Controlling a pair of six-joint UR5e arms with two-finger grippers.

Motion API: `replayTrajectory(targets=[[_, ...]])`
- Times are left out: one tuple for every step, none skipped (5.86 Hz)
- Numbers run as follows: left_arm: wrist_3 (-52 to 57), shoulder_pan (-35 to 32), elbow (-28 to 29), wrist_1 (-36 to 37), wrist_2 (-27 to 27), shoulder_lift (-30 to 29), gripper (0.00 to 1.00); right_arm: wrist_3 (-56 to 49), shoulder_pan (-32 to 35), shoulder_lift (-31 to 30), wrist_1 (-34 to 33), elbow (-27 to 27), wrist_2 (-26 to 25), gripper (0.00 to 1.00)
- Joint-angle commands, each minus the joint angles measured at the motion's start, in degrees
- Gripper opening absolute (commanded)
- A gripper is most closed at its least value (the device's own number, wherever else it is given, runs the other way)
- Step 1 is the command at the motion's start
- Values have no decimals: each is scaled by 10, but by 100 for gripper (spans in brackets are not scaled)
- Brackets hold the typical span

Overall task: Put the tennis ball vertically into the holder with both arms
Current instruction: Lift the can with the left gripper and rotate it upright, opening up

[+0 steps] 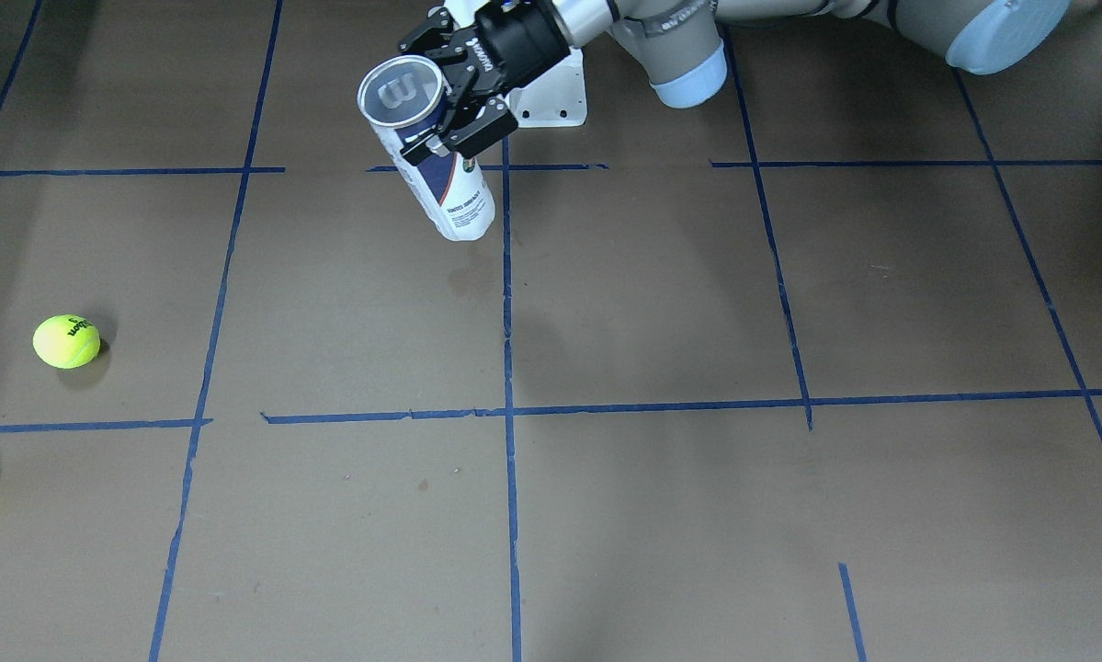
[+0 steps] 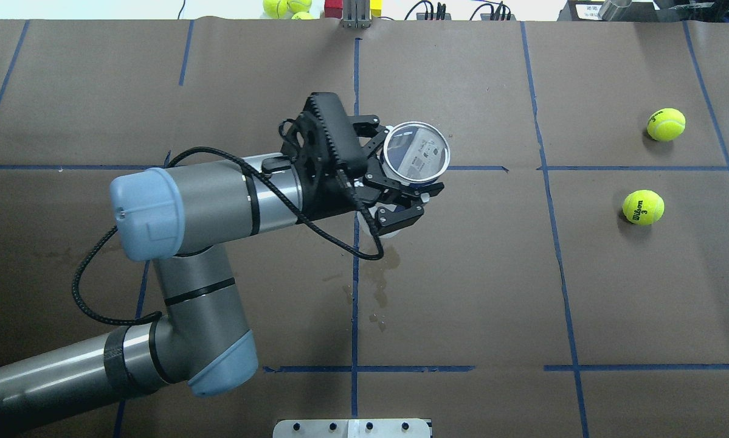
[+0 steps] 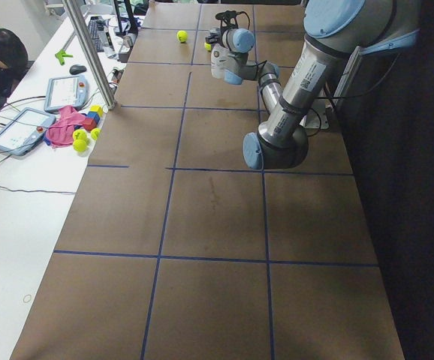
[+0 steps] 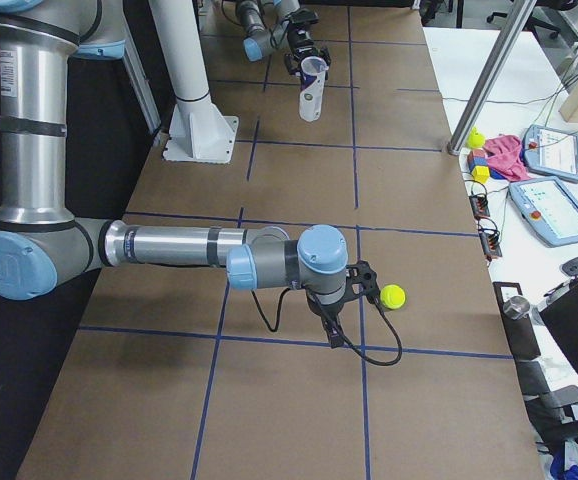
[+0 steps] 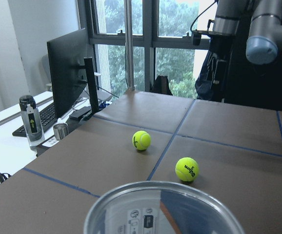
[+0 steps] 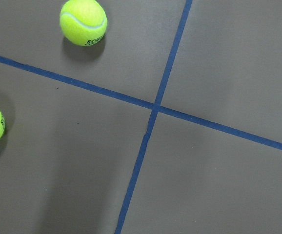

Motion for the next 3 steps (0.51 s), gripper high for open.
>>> replayTrajectory(targets=[[2, -10, 42, -147, 4, 68, 79, 0, 0, 0, 0, 0, 0, 100], [-1, -3, 132, -235, 30, 61, 79, 0, 0, 0, 0, 0, 0, 100], [-1, 2, 178, -261, 45, 45, 79, 0, 0, 0, 0, 0, 0, 100]])
